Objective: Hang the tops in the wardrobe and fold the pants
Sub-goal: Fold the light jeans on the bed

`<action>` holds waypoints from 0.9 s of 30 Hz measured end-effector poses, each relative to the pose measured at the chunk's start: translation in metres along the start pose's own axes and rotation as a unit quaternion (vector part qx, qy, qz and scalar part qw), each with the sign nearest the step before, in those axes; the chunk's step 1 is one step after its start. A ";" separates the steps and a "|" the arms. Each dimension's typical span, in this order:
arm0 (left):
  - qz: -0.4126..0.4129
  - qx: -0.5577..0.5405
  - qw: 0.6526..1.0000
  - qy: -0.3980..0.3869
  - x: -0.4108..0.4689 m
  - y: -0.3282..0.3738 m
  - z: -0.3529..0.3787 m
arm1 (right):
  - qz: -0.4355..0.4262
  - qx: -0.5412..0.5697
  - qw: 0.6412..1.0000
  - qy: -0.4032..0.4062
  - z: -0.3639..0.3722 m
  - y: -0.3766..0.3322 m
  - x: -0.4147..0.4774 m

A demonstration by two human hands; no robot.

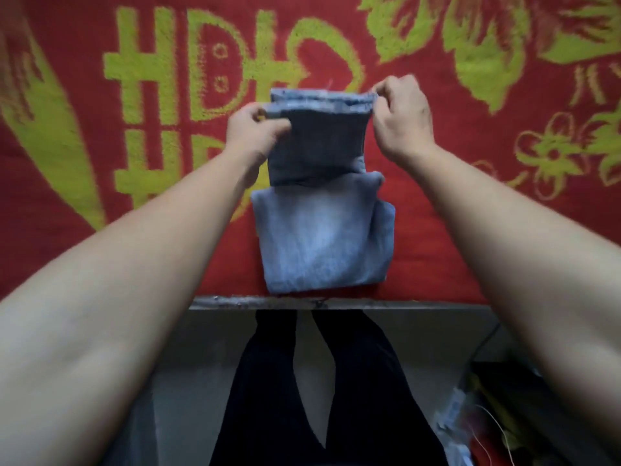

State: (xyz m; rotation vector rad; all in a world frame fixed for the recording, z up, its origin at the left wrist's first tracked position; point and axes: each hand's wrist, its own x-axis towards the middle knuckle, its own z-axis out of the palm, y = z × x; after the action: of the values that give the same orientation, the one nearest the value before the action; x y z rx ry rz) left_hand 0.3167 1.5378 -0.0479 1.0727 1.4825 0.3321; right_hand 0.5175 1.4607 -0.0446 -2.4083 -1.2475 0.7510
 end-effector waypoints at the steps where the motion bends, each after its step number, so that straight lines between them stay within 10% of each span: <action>1: 0.015 0.028 0.999 -0.022 -0.015 -0.003 -0.004 | -0.021 -0.012 1.000 -0.003 -0.006 0.004 -0.018; 5: 0.068 0.207 0.966 -0.141 -0.070 -0.030 -0.021 | -0.133 -0.089 0.987 -0.035 -0.018 0.017 -0.095; 10: 0.205 0.537 0.791 -0.209 -0.112 -0.086 -0.029 | -0.266 -0.241 0.917 -0.174 0.007 0.041 -0.164; 14: 0.145 0.634 0.668 -0.361 -0.127 -0.130 -0.027 | -0.238 -0.368 0.851 -0.289 0.031 0.048 -0.178; 23: 0.193 0.530 0.815 -0.128 -0.065 -0.093 -0.011 | -0.151 -0.269 0.920 -0.243 0.033 0.008 -0.092; 27: 0.083 0.522 0.828 -0.189 -0.021 -0.079 0.004 | -0.073 -0.247 0.906 -0.336 0.046 0.001 -0.055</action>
State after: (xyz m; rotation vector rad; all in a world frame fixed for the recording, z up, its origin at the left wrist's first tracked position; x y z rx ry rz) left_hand 0.2844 1.4783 -0.0945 1.9943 1.1653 -0.6504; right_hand 0.4650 1.4165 -0.0657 -2.4554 -2.0712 1.4429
